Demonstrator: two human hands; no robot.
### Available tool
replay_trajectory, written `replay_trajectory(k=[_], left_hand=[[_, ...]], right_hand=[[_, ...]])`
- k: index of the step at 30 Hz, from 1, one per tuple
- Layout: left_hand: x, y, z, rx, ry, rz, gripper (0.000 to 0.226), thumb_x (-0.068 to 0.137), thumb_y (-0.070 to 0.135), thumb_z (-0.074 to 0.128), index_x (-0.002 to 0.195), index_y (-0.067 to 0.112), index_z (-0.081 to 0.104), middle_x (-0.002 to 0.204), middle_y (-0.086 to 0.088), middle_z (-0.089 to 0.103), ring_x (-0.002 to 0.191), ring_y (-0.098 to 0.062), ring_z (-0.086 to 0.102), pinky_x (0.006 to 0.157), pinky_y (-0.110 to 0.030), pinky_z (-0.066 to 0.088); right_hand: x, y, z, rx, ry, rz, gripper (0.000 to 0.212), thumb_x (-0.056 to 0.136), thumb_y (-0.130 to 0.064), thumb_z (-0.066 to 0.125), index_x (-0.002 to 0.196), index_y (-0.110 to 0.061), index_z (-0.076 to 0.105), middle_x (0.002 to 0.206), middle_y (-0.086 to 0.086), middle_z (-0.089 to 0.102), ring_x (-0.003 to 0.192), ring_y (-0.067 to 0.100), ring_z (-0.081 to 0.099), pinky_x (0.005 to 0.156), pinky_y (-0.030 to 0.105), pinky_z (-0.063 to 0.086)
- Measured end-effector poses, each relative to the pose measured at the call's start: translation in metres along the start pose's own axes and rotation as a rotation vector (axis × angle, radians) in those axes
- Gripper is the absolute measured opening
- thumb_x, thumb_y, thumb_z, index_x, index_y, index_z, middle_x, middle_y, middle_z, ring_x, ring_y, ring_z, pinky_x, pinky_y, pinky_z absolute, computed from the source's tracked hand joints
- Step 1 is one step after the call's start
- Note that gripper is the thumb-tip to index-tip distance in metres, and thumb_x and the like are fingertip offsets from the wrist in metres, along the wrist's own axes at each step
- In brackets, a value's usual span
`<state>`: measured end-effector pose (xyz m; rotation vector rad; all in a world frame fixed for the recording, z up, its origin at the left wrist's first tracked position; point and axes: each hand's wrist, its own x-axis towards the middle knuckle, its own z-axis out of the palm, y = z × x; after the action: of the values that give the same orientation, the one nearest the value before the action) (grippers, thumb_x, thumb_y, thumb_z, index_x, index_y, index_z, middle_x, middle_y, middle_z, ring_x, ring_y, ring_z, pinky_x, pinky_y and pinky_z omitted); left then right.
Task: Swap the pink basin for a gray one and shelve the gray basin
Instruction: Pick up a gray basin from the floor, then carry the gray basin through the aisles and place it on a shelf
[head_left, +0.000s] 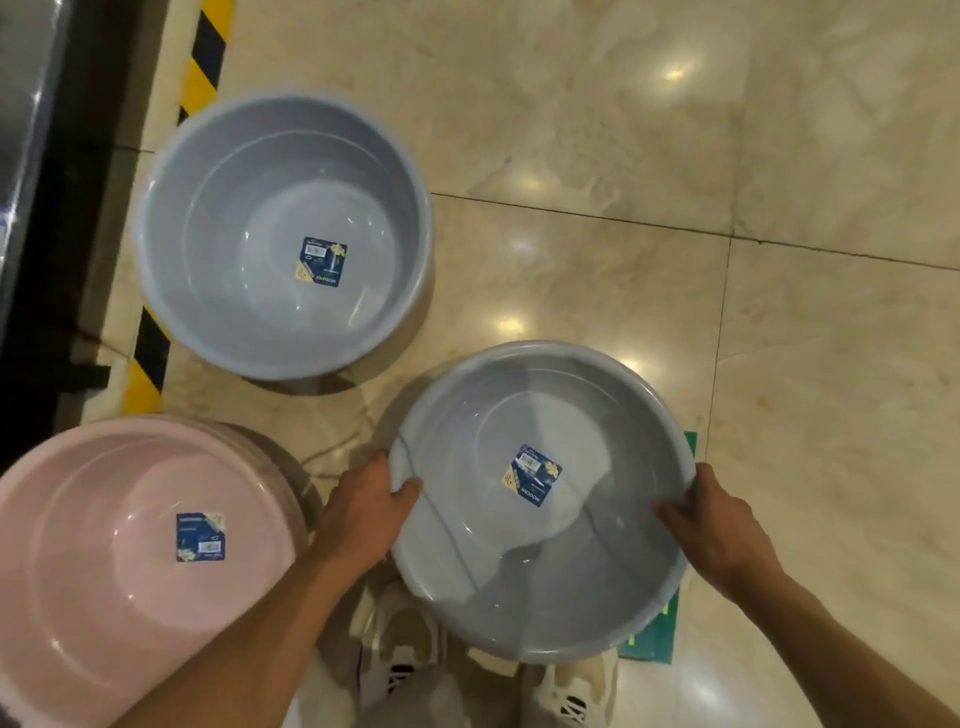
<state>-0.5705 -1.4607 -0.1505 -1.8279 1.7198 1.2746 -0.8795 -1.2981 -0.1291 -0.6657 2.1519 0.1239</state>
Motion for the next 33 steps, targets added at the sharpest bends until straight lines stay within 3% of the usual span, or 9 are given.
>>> replay_trajectory(k=[2, 6, 8, 11, 17, 22, 25, 28, 33], left_hand=[[-0.010, 0.003, -0.011, -0.011, 0.026, 0.001, 0.030, 0.095, 0.044, 0.058, 0.111, 0.018, 0.061, 0.101, -0.007, 0.068, 0.090, -0.027, 0.066, 0.082, -0.043, 0.057], [-0.037, 0.020, -0.056, -0.128, 0.057, 0.023, 0.025, 0.094, 0.037, 0.063, 0.108, 0.016, 0.062, 0.097, -0.006, 0.070, 0.087, -0.025, 0.068, 0.078, -0.041, 0.059], [-0.052, 0.032, -0.088, -0.172, 0.080, 0.024, 0.030, 0.093, 0.035, 0.066, 0.113, 0.012, 0.064, 0.100, -0.010, 0.071, 0.089, -0.029, 0.069, 0.080, -0.043, 0.059], [-0.075, 0.050, -0.143, -0.196, 0.132, 0.019, 0.036, 0.093, 0.035, 0.067, 0.118, 0.010, 0.063, 0.099, -0.013, 0.070, 0.089, -0.033, 0.067, 0.079, -0.037, 0.055], [-0.086, 0.062, -0.257, -0.236, 0.262, 0.015, 0.026, 0.092, 0.031, 0.068, 0.114, 0.017, 0.065, 0.097, -0.006, 0.070, 0.091, -0.031, 0.068, 0.074, -0.037, 0.053], [-0.051, 0.057, -0.304, -0.251, 0.330, -0.134, 0.037, 0.090, 0.036, 0.067, 0.123, 0.019, 0.063, 0.104, -0.017, 0.073, 0.095, -0.039, 0.068, 0.084, -0.048, 0.056], [-0.027, 0.050, -0.311, -0.300, 0.340, -0.223, 0.034, 0.090, 0.040, 0.066, 0.115, 0.017, 0.064, 0.099, -0.021, 0.070, 0.088, -0.042, 0.069, 0.076, -0.052, 0.060], [-0.005, 0.038, -0.310, -0.317, 0.342, -0.259, 0.032, 0.090, 0.039, 0.068, 0.108, 0.013, 0.065, 0.093, -0.022, 0.070, 0.082, -0.042, 0.070, 0.072, -0.055, 0.060], [0.040, 0.016, -0.304, -0.314, 0.350, -0.288, 0.037, 0.092, 0.036, 0.067, 0.119, 0.011, 0.064, 0.100, -0.014, 0.071, 0.090, -0.033, 0.066, 0.085, -0.045, 0.055]], right_hand=[[-0.012, -0.010, -0.015, -0.006, 0.015, -0.023, 0.042, 0.096, -0.040, 0.057, 0.127, -0.015, 0.044, 0.100, -0.001, 0.055, 0.069, 0.016, 0.053, 0.057, 0.025, 0.044], [-0.039, -0.045, -0.070, -0.075, 0.072, -0.082, 0.032, 0.095, -0.040, 0.059, 0.114, -0.019, 0.046, 0.091, 0.002, 0.058, 0.059, 0.008, 0.045, 0.047, 0.022, 0.031], [-0.053, -0.072, -0.103, -0.098, 0.085, -0.105, 0.029, 0.094, -0.039, 0.060, 0.110, -0.020, 0.046, 0.092, 0.004, 0.061, 0.062, 0.016, 0.050, 0.049, 0.028, 0.037], [-0.073, -0.122, -0.152, -0.124, 0.101, -0.127, 0.030, 0.090, -0.038, 0.061, 0.112, -0.021, 0.049, 0.095, 0.007, 0.065, 0.077, 0.031, 0.059, 0.063, 0.038, 0.049], [-0.080, -0.239, -0.212, -0.176, 0.118, -0.285, 0.025, 0.091, -0.037, 0.059, 0.106, -0.022, 0.045, 0.090, 0.005, 0.060, 0.074, 0.029, 0.051, 0.060, 0.035, 0.037], [-0.039, -0.319, -0.218, -0.251, 0.115, -0.436, 0.026, 0.092, -0.039, 0.055, 0.105, -0.019, 0.045, 0.084, 0.002, 0.057, 0.070, 0.025, 0.052, 0.055, 0.034, 0.039], [-0.002, -0.356, -0.210, -0.278, 0.110, -0.515, 0.026, 0.092, -0.038, 0.055, 0.105, -0.018, 0.044, 0.082, 0.002, 0.054, 0.068, 0.025, 0.050, 0.053, 0.033, 0.039], [0.032, -0.382, -0.197, -0.316, 0.087, -0.551, 0.034, 0.091, -0.038, 0.055, 0.117, -0.017, 0.046, 0.091, 0.008, 0.062, 0.071, 0.026, 0.048, 0.055, 0.034, 0.036], [0.077, -0.414, -0.168, -0.371, 0.069, -0.580, 0.047, 0.091, -0.040, 0.053, 0.133, -0.021, 0.044, 0.105, 0.007, 0.065, 0.086, 0.029, 0.056, 0.062, 0.034, 0.040]])
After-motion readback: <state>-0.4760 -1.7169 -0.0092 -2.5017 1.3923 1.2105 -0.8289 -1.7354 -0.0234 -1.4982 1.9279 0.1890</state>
